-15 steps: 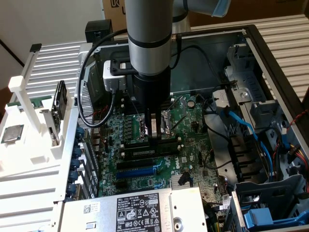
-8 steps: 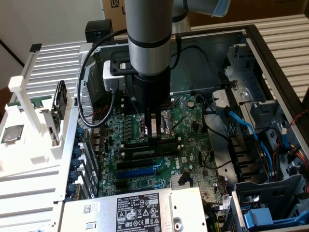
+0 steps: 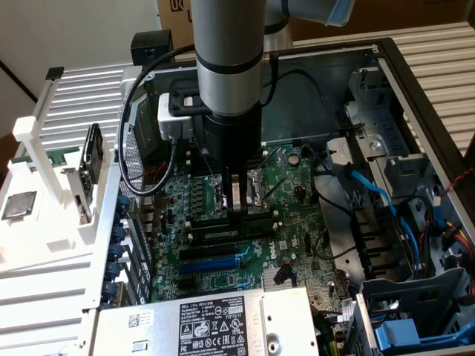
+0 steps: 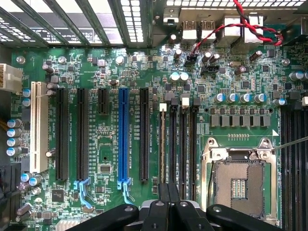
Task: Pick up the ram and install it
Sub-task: 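Press down the ram until it locks into place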
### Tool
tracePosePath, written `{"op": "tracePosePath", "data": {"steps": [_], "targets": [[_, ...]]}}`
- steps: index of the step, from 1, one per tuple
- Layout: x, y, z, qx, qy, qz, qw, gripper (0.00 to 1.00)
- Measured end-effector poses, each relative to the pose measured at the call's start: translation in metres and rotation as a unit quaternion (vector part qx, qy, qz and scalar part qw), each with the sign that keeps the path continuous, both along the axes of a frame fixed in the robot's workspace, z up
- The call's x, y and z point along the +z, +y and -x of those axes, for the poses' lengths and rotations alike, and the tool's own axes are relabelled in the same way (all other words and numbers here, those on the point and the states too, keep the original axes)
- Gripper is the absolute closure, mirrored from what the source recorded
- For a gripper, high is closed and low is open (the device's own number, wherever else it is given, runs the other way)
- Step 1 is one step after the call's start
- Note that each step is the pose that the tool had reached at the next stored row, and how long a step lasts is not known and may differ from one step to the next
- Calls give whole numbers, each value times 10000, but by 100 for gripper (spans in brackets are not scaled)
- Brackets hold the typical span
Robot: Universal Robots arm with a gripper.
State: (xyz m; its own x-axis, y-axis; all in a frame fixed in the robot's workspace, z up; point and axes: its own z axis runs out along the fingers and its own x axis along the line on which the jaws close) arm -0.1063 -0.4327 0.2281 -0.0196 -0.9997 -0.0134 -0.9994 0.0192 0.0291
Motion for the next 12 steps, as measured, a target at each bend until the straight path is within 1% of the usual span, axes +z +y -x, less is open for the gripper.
{"op": "tracePosePath", "data": {"steps": [1,3,8,9,12], "targets": [[22,1,1,-1,-1,-4,10000,90],[86,-1,1,-1,3,5,10000,90],[212,-1,0,0,3,5,10000,90],[228,-1,0,0,3,6,10000,90],[231,-1,0,0,3,5,10000,90]]}}
